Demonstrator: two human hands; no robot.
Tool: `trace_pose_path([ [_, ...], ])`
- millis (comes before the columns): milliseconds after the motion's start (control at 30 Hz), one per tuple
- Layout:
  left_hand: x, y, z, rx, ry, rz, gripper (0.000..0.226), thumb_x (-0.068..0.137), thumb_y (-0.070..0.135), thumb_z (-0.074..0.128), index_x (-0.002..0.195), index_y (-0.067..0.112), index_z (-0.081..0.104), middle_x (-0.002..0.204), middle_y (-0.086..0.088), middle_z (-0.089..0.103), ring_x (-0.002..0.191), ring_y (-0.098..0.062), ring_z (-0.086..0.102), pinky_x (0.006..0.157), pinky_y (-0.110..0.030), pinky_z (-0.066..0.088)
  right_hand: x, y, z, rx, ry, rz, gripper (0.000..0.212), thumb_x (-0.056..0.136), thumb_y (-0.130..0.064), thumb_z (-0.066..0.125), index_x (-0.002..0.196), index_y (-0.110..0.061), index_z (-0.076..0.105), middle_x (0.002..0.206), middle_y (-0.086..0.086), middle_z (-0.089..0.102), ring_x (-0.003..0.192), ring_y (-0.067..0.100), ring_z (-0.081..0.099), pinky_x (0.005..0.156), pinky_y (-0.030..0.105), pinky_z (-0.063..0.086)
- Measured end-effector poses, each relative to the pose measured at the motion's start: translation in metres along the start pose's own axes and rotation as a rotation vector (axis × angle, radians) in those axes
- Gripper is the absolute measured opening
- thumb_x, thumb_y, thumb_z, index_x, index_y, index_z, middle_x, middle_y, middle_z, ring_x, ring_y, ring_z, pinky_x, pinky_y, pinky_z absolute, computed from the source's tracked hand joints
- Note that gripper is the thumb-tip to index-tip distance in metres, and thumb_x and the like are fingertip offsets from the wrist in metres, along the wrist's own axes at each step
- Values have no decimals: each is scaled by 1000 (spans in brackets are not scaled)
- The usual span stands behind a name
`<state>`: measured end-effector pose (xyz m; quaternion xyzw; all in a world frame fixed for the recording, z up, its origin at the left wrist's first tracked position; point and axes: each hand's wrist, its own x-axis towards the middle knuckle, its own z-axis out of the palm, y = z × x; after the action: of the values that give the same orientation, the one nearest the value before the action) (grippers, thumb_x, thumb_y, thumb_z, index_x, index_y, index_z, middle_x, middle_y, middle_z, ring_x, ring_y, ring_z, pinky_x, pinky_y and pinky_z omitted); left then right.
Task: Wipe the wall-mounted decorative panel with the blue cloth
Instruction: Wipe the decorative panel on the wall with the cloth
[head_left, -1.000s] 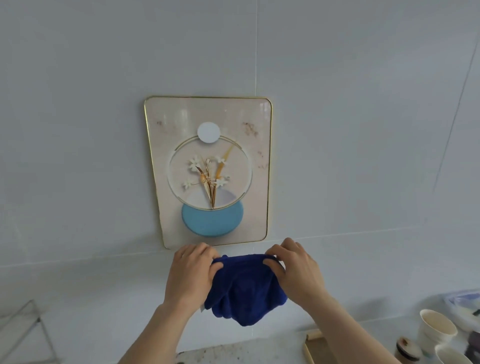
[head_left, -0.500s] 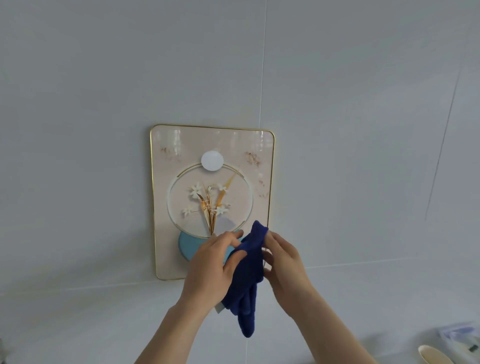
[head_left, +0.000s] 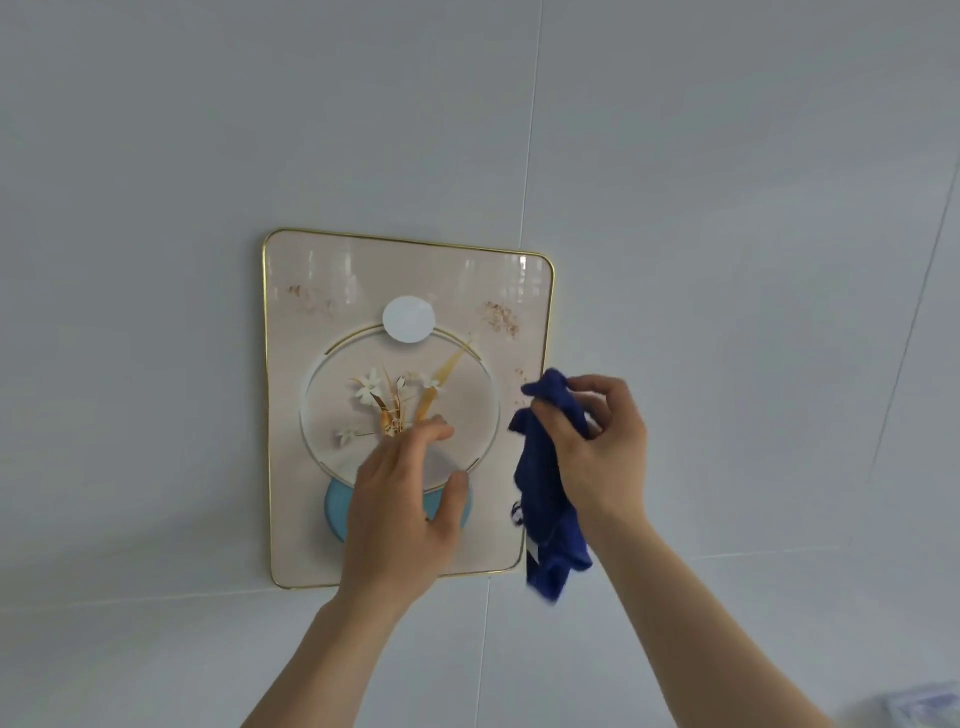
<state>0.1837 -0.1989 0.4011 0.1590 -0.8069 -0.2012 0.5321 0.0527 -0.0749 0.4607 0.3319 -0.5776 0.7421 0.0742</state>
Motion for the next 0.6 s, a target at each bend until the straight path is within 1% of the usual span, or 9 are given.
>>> trace_pose_path([
  [33,6,-3,2,56,31,44,37,95,34,62,131,27,58,141,10,63,136,-15,53,114,-40,44,10,0,4,-38,22,-83,25,88,-10,77,93,-30,64,93,-7,80,82,16,79,73,38,65],
  [133,26,-12,10,221,64,165,47,97,38,56,140,19,57,155,0,55,149,-21,44,125,-47,33,38,4,17,-184,68,-282,33,86,-2,74,92,-34,68,86,-16,75,84,1,71,72,12,53],
  [167,33,-15,12,278,66,195,50,99,39,54,144,18,55,159,-1,50,153,-22,38,128,-47,27,46,6,21,-228,72,-352,37,84,2,72,94,-32,71,88,-15,74,87,1,69,75,10,51],
  [233,49,-22,19,395,62,256,56,102,39,49,153,16,46,167,-4,39,159,-21,27,132,-47,18,60,14,28,-344,79,-519,36,80,10,70,102,-18,77,107,-3,76,98,6,68,87,14,51],
  [333,66,-36,28,537,64,311,63,105,40,42,162,13,30,173,-6,24,163,-21,15,133,-48,13,71,42,39,-555,94,-696,30,88,8,69,113,-6,78,136,11,69,132,28,60,112,14,38],
  [367,69,-42,32,571,75,315,65,106,39,40,163,12,26,174,-6,21,163,-21,12,133,-48,13,70,55,42,-615,82,-743,30,92,6,67,119,-4,76,146,13,62,142,31,51,119,19,35],
  [400,71,-48,35,598,90,322,65,107,39,37,164,11,22,175,-6,18,163,-21,10,133,-49,13,67,68,45,-658,65,-788,31,96,4,64,125,-3,72,153,15,55,149,33,42,123,30,36],
  [467,73,-59,42,626,118,348,64,109,39,32,165,12,17,176,-5,15,164,-21,8,133,-48,11,63,90,49,-679,50,-846,35,103,-3,58,137,-1,63,160,19,45,155,36,32,119,52,42],
  [600,78,-72,53,649,178,390,64,109,42,23,166,13,14,176,-4,12,164,-21,7,134,-45,4,68,109,55,-642,83,-882,39,108,-15,50,142,3,56,160,25,41,156,39,27,118,59,40],
])
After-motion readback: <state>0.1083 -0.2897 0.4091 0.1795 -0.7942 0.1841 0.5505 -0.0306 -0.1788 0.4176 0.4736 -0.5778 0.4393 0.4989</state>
